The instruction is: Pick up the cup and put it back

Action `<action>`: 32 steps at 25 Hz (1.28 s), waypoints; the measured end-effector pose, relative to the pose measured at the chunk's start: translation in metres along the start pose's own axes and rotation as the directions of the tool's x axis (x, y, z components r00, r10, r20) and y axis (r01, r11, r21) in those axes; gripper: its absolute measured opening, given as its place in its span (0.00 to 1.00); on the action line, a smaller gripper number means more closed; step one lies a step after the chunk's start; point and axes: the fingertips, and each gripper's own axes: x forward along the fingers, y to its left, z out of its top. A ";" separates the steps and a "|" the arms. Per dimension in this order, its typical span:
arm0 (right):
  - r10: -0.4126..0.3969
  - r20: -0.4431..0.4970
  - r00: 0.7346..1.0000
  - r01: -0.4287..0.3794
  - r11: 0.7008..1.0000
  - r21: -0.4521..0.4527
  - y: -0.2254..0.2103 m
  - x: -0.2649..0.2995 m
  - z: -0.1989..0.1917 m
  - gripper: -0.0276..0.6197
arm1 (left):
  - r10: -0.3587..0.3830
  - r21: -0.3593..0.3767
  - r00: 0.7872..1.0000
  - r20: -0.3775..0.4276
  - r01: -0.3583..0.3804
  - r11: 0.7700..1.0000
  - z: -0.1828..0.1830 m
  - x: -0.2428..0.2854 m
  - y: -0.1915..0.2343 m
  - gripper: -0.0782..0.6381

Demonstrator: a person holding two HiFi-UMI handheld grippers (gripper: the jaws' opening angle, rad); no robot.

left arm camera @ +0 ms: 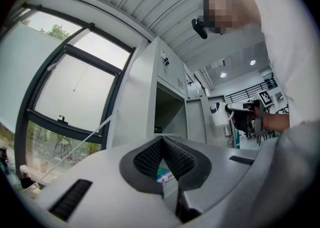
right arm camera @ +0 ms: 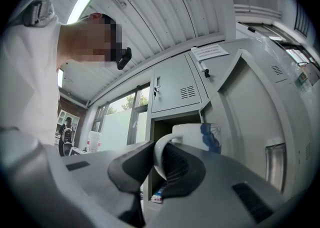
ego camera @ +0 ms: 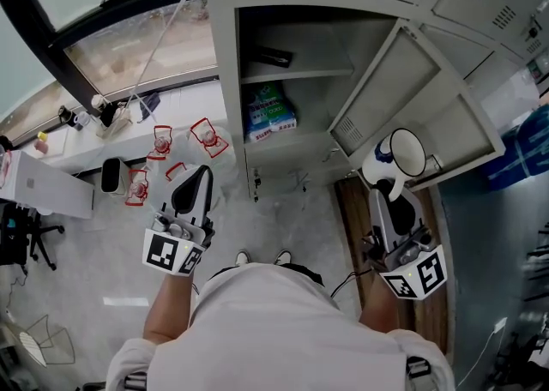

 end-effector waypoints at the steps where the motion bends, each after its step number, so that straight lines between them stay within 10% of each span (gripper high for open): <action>1: 0.005 -0.002 1.000 -0.005 1.000 0.001 0.000 0.003 -0.001 0.11 | 0.003 0.000 1.000 -0.002 -0.003 1.000 -0.001 -0.001 0.000 0.14; 32: 0.255 -0.064 0.965 -0.262 0.955 -0.139 -0.049 0.206 -0.030 0.11 | 0.141 0.033 0.990 -0.018 -0.140 0.990 0.001 -0.036 -0.004 0.14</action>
